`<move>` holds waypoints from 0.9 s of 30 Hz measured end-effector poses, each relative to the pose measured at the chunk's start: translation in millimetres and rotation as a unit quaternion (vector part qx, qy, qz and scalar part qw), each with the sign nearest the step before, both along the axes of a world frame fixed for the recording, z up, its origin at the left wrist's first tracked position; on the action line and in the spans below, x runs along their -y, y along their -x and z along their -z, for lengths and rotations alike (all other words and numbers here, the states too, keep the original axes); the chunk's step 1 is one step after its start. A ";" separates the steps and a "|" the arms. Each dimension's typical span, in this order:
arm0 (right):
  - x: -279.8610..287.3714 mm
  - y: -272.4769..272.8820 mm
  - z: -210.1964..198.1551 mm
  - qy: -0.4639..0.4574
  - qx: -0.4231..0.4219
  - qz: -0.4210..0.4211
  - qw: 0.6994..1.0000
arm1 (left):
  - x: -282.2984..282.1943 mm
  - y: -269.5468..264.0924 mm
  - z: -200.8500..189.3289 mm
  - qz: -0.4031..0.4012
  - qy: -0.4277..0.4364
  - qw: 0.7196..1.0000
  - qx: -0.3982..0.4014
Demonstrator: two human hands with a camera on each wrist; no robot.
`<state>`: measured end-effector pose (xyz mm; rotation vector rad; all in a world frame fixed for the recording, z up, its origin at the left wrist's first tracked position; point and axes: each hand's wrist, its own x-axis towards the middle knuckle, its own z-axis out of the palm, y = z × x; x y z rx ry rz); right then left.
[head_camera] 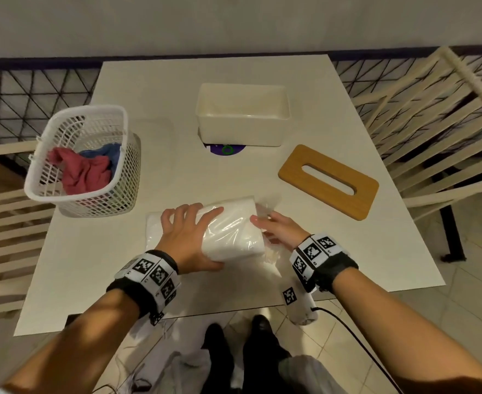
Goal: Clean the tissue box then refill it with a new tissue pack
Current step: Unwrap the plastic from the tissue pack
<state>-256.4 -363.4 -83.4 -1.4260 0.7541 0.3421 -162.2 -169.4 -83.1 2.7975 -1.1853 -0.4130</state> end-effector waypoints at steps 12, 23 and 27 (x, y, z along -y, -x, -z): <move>-0.8 -4.1 -18.1 0.061 0.068 0.020 0.996 | 14.2 -2.3 -13.3 0.037 -0.076 0.994 -0.062; -7.4 -48.0 -32.4 0.304 0.081 -0.156 0.936 | 17.0 5.8 -15.4 0.065 -0.088 0.994 -0.023; -1.8 -42.8 -32.4 0.161 0.006 -0.064 0.985 | 15.7 7.6 -11.8 0.044 -0.062 0.997 -0.014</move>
